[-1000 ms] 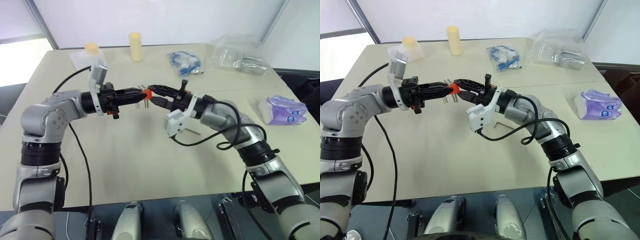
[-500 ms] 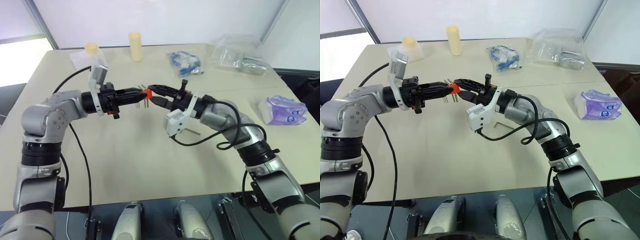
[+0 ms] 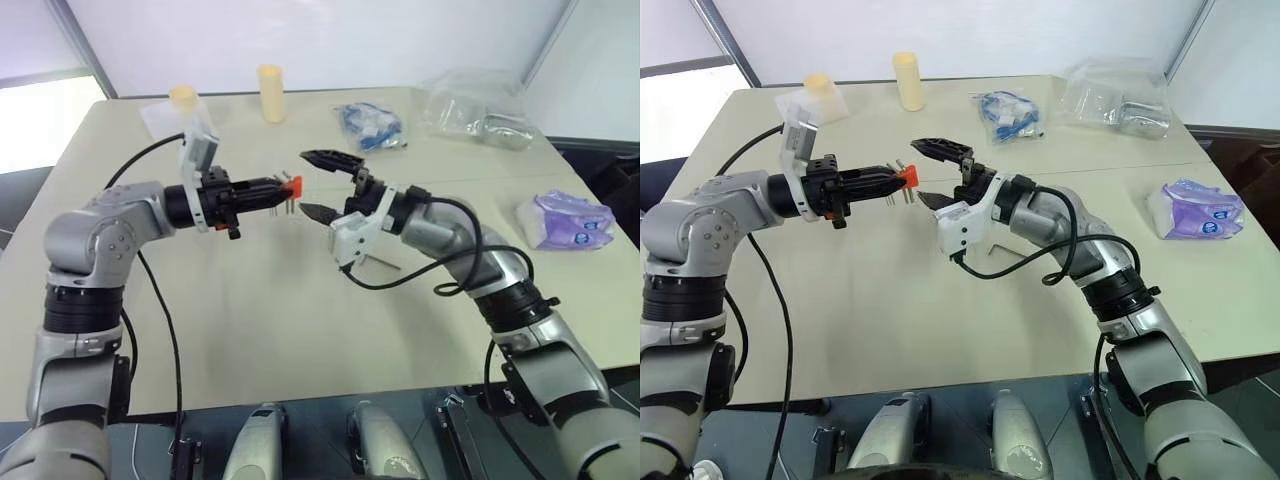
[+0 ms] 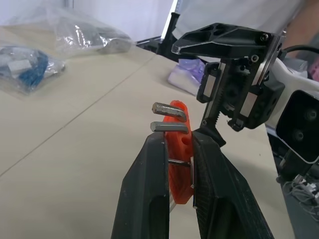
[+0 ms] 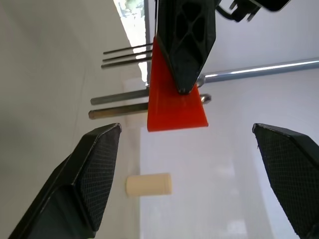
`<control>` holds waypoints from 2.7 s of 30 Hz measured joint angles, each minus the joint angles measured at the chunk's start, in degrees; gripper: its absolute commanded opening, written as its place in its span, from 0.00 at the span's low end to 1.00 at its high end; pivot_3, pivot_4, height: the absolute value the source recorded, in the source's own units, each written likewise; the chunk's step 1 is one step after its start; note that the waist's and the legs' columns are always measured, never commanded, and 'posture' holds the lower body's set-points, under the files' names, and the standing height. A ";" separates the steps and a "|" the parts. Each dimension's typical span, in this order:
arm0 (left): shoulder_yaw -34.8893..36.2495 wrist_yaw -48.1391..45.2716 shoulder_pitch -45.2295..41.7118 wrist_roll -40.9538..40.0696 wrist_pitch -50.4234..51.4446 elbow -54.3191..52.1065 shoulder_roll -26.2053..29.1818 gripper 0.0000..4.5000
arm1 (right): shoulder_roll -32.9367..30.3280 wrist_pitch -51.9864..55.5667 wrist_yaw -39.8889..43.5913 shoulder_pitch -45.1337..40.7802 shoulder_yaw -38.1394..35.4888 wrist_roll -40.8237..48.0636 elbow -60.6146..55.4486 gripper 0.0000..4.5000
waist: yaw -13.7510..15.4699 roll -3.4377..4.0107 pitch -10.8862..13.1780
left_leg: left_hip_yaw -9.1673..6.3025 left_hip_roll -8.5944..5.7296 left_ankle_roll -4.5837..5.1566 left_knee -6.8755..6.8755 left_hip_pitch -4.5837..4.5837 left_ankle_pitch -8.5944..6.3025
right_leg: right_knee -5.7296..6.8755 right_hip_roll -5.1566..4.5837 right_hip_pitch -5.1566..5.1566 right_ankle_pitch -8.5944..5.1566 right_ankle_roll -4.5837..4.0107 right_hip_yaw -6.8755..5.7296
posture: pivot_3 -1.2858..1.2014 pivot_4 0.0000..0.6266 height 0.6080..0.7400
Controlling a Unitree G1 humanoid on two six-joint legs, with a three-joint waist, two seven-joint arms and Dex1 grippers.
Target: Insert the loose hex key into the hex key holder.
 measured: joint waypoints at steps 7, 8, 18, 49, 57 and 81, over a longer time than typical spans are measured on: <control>-0.05 -0.32 1.12 1.66 -1.85 -1.72 1.12 0.03 | -4.11 26.55 21.73 2.13 -4.11 17.35 -3.57 0.99 | 0.16 0.00 0.00 | -0.05 0.00 0.01 0.04 0.00 0.00 | -0.01 -0.03 0.07 0.00 0.00 -0.04 | 0.52 0.24 1.00; -0.17 -0.32 1.27 1.78 -2.12 -2.14 1.11 0.03 | -6.26 32.75 26.75 1.51 -4.15 20.16 -4.39 0.99 | 0.21 0.03 0.02 | -0.04 0.00 0.01 0.06 0.00 0.00 | -0.01 -0.04 0.06 0.00 0.00 -0.05 | 0.52 0.24 1.00; -0.12 0.61 2.48 1.96 -3.29 -5.22 0.74 0.03 | -12.42 55.74 45.08 -5.37 -1.42 25.37 -1.20 0.99 | -0.08 0.03 0.02 | -0.02 0.02 0.03 0.00 0.01 -0.01 | -0.02 0.03 0.00 0.00 0.00 -0.06 | 0.52 0.24 1.00; 0.74 5.05 6.03 0.30 -2.67 -9.19 1.33 0.03 | -1.34 50.93 46.14 -12.30 7.85 19.64 27.52 0.12 | -0.05 0.00 0.01 | -0.05 0.00 0.01 0.09 0.05 -0.01 | 0.01 -0.01 0.09 0.01 0.01 -0.09 | 0.52 0.24 1.00; 0.89 6.01 6.13 0.16 -2.65 -10.30 1.36 0.03 | -1.36 51.15 45.87 -11.78 7.62 18.68 26.23 0.01 | 0.00 -0.01 0.00 | -0.10 -0.01 0.01 0.13 0.06 -0.01 | 0.01 -0.02 0.13 0.02 0.02 -0.12 | 0.52 0.24 1.00; 0.97 8.87 2.82 1.64 -5.04 -2.78 -3.74 0.03 | 16.45 49.88 2.75 -1.09 -15.85 30.68 -16.93 0.01 | 0.21 0.00 0.01 | -0.07 -0.02 0.00 0.00 -0.05 0.00 | 0.04 -0.06 -0.04 0.01 0.02 -0.09 | 0.52 0.24 1.00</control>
